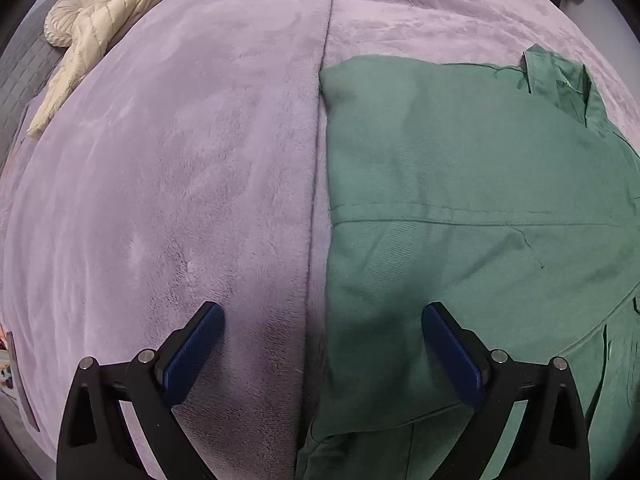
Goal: Fold small clothes
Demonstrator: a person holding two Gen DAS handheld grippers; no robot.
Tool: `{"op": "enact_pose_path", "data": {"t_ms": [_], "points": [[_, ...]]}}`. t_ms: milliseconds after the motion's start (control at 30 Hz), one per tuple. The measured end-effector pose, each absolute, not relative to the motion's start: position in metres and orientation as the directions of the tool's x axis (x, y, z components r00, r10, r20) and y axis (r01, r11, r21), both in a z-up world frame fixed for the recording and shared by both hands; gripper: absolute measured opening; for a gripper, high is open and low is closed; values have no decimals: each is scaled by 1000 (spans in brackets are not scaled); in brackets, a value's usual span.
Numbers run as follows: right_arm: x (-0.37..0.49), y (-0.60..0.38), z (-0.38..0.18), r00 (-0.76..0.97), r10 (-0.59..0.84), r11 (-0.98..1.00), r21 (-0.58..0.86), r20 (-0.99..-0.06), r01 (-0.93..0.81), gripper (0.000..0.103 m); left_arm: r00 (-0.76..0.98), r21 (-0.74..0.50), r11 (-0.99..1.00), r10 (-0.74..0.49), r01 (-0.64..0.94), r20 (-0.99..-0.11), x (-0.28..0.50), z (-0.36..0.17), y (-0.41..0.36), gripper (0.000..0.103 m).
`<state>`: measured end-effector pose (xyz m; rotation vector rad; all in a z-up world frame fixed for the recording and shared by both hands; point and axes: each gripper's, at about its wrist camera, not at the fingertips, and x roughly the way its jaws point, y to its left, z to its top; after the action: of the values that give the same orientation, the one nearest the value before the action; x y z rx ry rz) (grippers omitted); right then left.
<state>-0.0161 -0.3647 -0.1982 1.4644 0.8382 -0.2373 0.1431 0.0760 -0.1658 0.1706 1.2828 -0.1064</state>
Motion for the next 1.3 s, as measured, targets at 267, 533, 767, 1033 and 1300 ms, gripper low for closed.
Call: {"op": "enact_pose_path", "data": {"t_ms": [267, 533, 767, 1033, 1300], "points": [[4, -267, -165, 613, 549, 328, 821, -568, 467, 64, 262, -50, 981, -99, 187, -960, 228, -153, 86, 101], [64, -84, -215, 445, 778, 258, 872, -443, 416, 58, 219, -77, 950, -148, 303, -964, 254, -173, 64, 18], [74, -44, -221, 459, 768, 249, 869, -446, 428, 2, 205, -124, 933, -201, 338, -958, 273, -169, 100, 8], [75, -49, -206, 328, 761, 411, 807, -560, 423, 25, 273, -88, 948, -176, 306, -946, 259, -151, 105, 9], [17, -227, -145, 484, 394, 528, 624, -781, 576, 59, 295, -126, 954, -208, 274, -932, 207, -125, 81, 9]]}}
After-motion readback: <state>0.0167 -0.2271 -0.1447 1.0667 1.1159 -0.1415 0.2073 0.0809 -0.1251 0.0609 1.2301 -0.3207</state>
